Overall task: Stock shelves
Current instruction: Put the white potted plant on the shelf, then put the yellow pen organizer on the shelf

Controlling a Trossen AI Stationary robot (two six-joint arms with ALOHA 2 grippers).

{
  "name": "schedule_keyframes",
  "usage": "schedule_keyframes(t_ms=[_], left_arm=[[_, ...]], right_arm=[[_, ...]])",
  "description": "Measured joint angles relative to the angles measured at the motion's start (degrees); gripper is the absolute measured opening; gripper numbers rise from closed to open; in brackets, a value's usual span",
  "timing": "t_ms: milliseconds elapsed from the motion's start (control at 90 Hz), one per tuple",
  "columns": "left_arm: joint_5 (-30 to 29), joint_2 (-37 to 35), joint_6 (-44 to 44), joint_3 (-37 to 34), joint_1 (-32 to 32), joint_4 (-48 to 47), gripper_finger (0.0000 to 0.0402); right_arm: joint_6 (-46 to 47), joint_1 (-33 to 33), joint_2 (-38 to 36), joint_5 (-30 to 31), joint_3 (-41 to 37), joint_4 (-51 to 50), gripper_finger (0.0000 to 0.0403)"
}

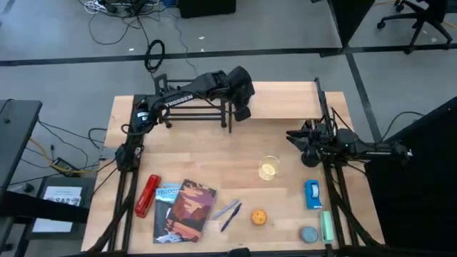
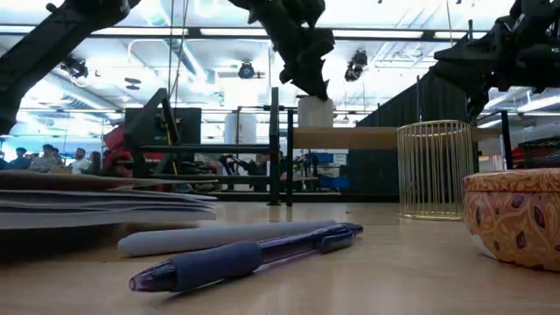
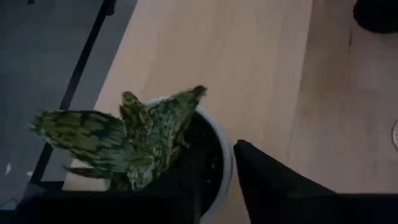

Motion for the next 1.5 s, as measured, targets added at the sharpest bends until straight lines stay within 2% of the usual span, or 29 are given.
schedule_keyframes(t_ms=[200,567,856,1122,1278,1367,1500], left_arm=[[-2.49,-0.15,0.07,0.63,-0.04,-0.73,0.0121],[-4.84,-0.37,-0.04,7.65,-1.52,-5.42,0.0122],[-7.23,-2.28,-0.10,7.76,-5.36,-4.41,0.0122],[-8.38,-3.74,-2.59,7.74,-13.97,-3.78,0.0122],[-12.85,-3.82,-6.01,7.74,-20.89,-4.07,0.0121],[-15.26,-3.88,-10.26,6.68,-24.57,-4.15,0.0117],[-20.61,-4.76,-20.30,1.14,-28.83,-2.80,0.0109]], right_arm=[[0.00,0.00,0.02,0.00,-0.01,0.00,0.0098],[0.00,0.00,0.00,0.00,-0.01,-0.01,0.0098],[0.00,0.02,0.00,-0.02,0.01,0.28,0.0098],[0.00,0.02,-0.04,-0.07,-0.01,4.73,0.0098],[0.00,0.00,-0.04,-0.19,0.02,5.53,0.0098],[0.90,0.00,-0.05,-0.78,0.16,5.33,0.0098],[1.53,0.00,-0.04,-2.53,0.18,5.38,0.0098]])
